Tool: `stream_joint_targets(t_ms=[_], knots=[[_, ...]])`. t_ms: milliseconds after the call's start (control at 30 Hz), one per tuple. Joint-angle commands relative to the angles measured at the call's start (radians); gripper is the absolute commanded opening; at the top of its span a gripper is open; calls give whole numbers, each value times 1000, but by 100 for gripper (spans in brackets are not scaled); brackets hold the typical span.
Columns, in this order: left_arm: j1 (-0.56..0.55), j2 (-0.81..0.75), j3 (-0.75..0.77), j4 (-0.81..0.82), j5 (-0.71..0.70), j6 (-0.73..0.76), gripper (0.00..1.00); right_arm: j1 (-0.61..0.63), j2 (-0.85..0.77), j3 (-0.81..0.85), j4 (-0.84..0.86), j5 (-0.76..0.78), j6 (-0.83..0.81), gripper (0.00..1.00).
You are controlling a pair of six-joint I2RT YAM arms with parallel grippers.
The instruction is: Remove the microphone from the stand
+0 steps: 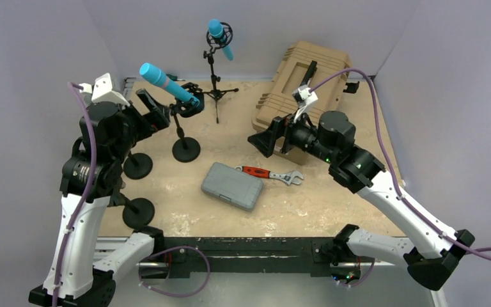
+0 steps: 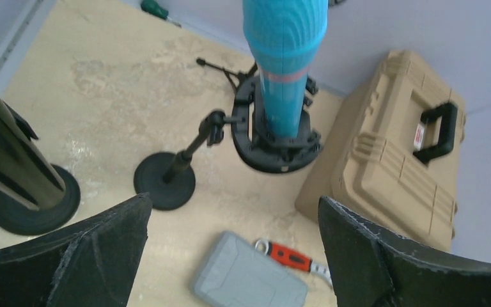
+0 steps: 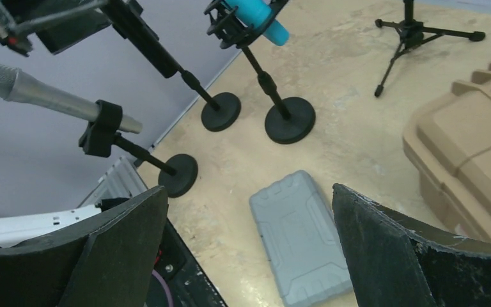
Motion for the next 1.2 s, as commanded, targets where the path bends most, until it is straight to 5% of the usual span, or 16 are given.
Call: stream_joint_targets(t_ms=[0,333,667,900,1100,1167], knots=[[-3,5,-28,253,-153,-76,100,75,18,39,99,89,37,99],[-3,101,-182,593,-193,-196,96,152,22,43,157,123,75,99],[-3,140,-300,781,-157,-165,76,156,8,33,140,145,73,99],[-3,176,-282,804,-79,-119,52,158,16,16,152,147,83,99],[-1,171,-205,777,-11,-37,23,159,49,14,158,146,86,99],[-1,159,-174,755,-33,-15,20,159,68,23,155,146,87,99]])
